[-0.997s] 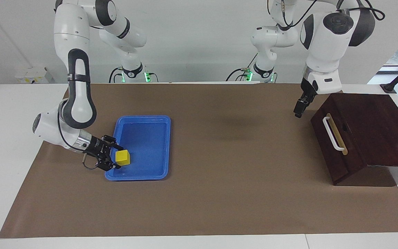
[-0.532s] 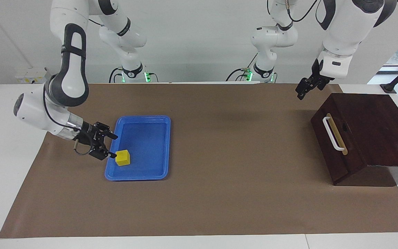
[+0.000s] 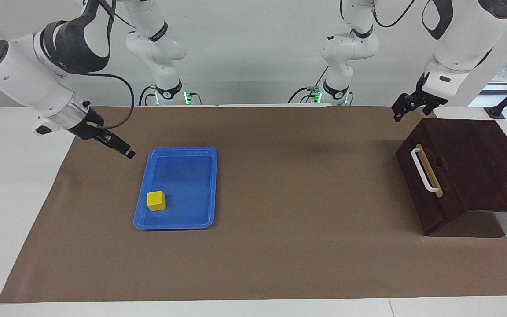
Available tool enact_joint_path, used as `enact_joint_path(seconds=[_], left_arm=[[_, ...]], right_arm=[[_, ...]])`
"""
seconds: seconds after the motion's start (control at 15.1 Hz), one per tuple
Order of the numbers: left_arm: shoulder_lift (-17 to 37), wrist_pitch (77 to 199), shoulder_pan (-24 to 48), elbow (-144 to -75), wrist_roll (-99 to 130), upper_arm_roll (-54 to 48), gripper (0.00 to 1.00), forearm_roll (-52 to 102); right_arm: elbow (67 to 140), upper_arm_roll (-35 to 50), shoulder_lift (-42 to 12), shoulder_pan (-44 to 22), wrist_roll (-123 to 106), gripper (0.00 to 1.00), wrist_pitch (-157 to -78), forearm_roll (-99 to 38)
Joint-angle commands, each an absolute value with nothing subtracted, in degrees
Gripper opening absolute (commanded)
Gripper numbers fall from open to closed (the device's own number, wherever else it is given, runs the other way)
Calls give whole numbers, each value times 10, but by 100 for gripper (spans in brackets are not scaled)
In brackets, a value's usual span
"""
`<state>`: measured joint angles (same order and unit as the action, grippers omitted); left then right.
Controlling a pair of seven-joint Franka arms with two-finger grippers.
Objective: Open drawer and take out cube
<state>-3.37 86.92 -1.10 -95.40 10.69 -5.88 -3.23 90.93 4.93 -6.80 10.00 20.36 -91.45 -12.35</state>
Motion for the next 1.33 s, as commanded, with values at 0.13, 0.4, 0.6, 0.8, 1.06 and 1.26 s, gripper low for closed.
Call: enact_joint_path(seconds=[0.13, 0.4, 0.6, 0.8, 1.06, 1.26], left_arm=[[-51, 905, 25, -972, 102, -61, 100, -26], [-46, 883, 24, -954, 91, -62, 100, -23], [-44, 850, 21, -951, 62, -61, 100, -11], [-43, 839, 18, -946, 11, -58, 100, 3], [-43, 842, 18, -947, 11, -54, 100, 22], [-44, 842, 18, -947, 11, -54, 100, 20]], right_arm=[[913, 51, 13, 84, 63, 100, -860, -47], [913, 20, 33, 31, -33, 100, -818, 13], [947, 3, 49, 13, -33, 100, -800, 14], [964, 4, 40, 22, -29, 100, -819, 11], [962, 11, 36, 39, -20, 100, -860, 17], [936, 11, 24, 41, -19, 100, -862, 11]])
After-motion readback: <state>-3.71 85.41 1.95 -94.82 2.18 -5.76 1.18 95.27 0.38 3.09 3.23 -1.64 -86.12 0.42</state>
